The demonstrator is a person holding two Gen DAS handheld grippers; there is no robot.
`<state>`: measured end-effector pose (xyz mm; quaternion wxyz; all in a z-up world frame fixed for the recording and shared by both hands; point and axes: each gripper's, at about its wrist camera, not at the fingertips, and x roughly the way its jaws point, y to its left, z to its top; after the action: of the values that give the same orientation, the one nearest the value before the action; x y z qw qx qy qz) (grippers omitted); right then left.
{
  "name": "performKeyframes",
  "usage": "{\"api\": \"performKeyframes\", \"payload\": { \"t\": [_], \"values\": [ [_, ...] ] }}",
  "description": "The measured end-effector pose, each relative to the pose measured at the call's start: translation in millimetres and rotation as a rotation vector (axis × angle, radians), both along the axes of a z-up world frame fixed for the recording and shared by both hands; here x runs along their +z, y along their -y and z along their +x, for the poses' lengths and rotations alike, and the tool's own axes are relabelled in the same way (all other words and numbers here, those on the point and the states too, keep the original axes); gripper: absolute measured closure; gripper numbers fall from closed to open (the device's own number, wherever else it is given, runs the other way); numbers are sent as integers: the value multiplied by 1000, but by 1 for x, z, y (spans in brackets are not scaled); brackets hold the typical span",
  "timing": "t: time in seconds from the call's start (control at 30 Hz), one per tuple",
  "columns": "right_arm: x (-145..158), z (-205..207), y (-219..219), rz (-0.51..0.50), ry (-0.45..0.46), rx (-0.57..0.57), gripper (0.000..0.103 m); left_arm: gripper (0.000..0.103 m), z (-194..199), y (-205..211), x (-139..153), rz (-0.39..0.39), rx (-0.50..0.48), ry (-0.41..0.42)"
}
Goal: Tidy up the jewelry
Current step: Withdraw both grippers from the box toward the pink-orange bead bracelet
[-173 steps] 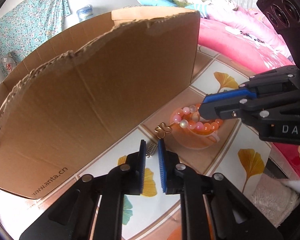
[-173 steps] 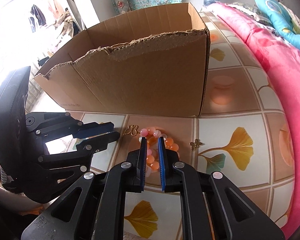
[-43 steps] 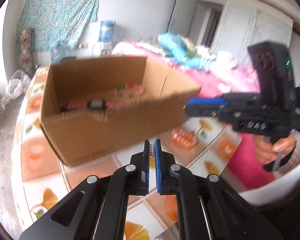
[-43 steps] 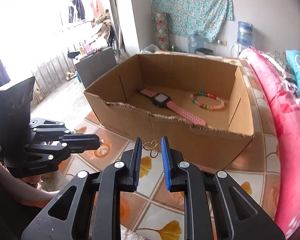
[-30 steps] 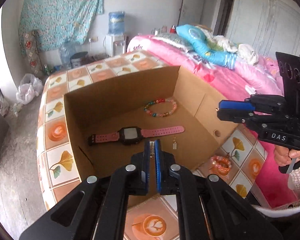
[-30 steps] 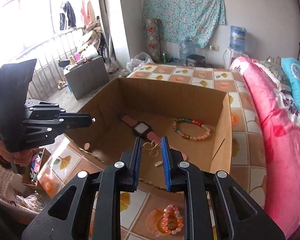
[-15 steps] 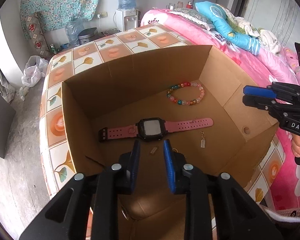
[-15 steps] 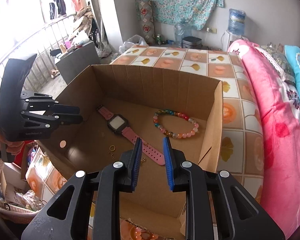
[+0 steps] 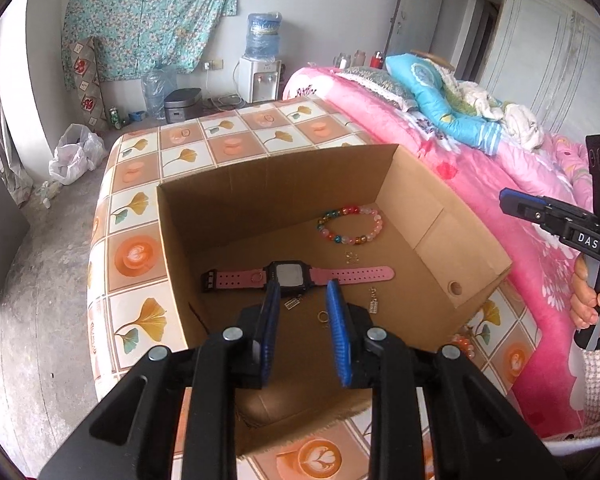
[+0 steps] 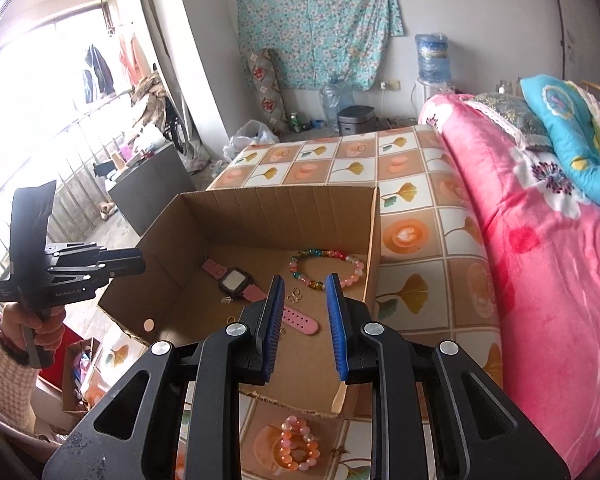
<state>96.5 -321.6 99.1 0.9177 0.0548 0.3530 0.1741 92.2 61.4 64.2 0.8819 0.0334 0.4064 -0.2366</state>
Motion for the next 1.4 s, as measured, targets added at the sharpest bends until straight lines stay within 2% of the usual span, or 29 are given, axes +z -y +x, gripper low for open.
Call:
{"api": "performKeyframes", "payload": {
  "t": [0.13,0.2,0.27,0.37,0.47,0.57,0.7,0.93,0.97,1.13,1.4],
  "values": [
    [7,-27,13,59,21,-31,81,69,-38,-2,14,-97,-67,79],
    [6,-40,19,81,24,-47,81,62,-61,0,17,-113,-120,120],
    [0,-52,23,90,5,-62,81,49,-82,5,16,-113,-173,140],
    [-26,-59,22,100,-75,-69,79,38,-107,19,5,-104,-247,135],
    [-64,-59,8,36,-186,-87,79,33,-119,42,-24,-47,-258,76],
    [-97,-56,-11,-46,-244,-84,81,31,-116,64,-64,50,-202,-13],
    [-121,-47,-31,-167,-258,-67,82,31,-108,78,-104,153,-128,-60],
    [-143,-33,-47,-282,-275,-29,90,30,-106,76,-117,162,-75,-64],
    [-143,-32,-48,-281,-279,-22,94,30,-105,74,-117,161,-66,-64],
    [-148,-37,-64,-239,-293,17,95,30,-102,63,-120,161,-26,-63],
    [-164,-33,-107,3,-358,140,95,30,-100,42,-124,153,36,-72]
  ]
}}
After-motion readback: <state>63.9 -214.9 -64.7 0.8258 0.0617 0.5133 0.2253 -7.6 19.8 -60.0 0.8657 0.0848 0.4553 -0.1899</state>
